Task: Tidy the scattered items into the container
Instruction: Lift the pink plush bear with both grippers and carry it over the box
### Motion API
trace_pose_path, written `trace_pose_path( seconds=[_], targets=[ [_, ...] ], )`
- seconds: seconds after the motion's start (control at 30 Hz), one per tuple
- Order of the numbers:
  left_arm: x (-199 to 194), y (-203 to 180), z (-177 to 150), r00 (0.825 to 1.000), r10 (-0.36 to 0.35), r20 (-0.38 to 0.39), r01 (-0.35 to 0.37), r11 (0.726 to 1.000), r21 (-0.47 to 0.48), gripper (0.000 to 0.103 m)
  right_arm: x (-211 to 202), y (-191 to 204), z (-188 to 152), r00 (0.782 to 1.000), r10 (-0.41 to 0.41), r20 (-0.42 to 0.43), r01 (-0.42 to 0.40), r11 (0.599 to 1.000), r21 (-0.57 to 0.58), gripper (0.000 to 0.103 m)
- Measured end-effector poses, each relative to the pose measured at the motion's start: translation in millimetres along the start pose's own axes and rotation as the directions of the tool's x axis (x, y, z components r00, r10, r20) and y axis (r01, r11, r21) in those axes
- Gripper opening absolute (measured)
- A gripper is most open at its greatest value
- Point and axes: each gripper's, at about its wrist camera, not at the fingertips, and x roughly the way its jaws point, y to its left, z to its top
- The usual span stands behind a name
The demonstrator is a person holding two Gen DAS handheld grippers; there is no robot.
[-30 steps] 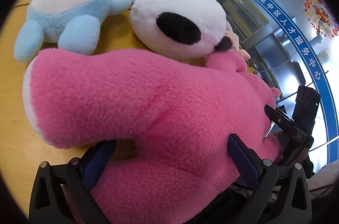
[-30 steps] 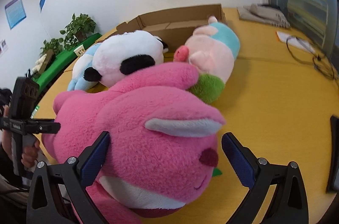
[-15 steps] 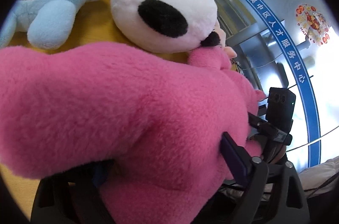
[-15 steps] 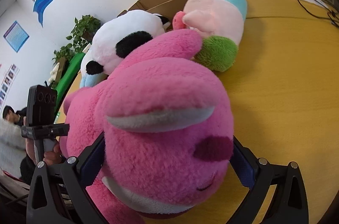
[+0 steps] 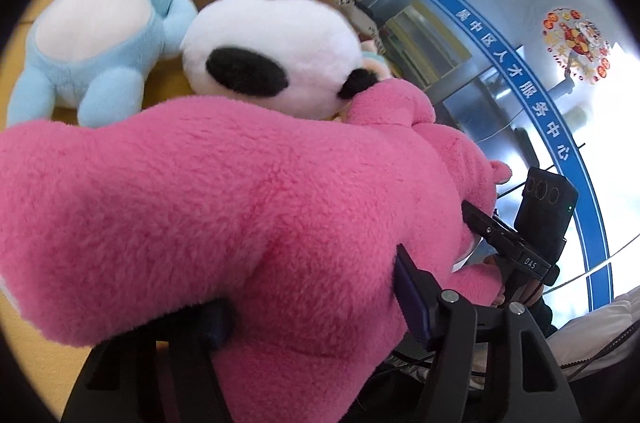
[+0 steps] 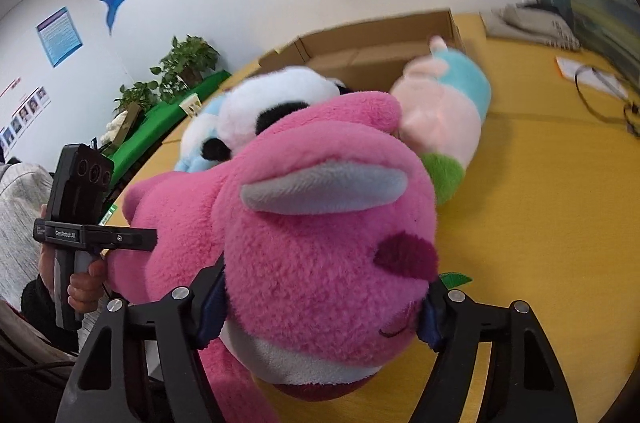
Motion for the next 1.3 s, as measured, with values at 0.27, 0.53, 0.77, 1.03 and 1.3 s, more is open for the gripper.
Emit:
trace_pose_path(
  seconds=[0.27, 0.53, 0.77, 1.03, 1.3],
  targets=[
    [-18, -24, 22, 0.996, 0.023, 0.082, -0.030, 0.996, 0.089, 0.066, -22, 19, 30, 0.991, 0.021, 0.131, -0.014, 0.999, -0.050, 0.078],
    [-34, -43, 57, 0.987, 0.041, 0.158, -0.065, 0.987, 0.148, 0.066, -30, 29, 72, 0.975, 0.055, 0.217, -0.029, 0.993, -0.118, 0.078],
    [-38, -47, 88, 0.981, 0.046, 0.189, -0.076, 0.985, 0.157, 0.066, -25, 31, 113, 0.967, 0.070, 0.243, -0.028, 0.985, -0.169, 0.078],
    [-29, -40, 126, 0.978, 0.051, 0.201, -0.088, 0.980, 0.178, 0.066, -12, 26, 147, 0.958, 0.069, 0.279, -0.013, 0.980, -0.197, 0.077],
    [-10, -38, 182, 0.975, 0.072, 0.211, -0.118, 0.970, 0.214, 0.066, 16, 6, 195, 0.961, 0.057, 0.269, -0.012, 0.986, -0.167, 0.077]
  ],
)
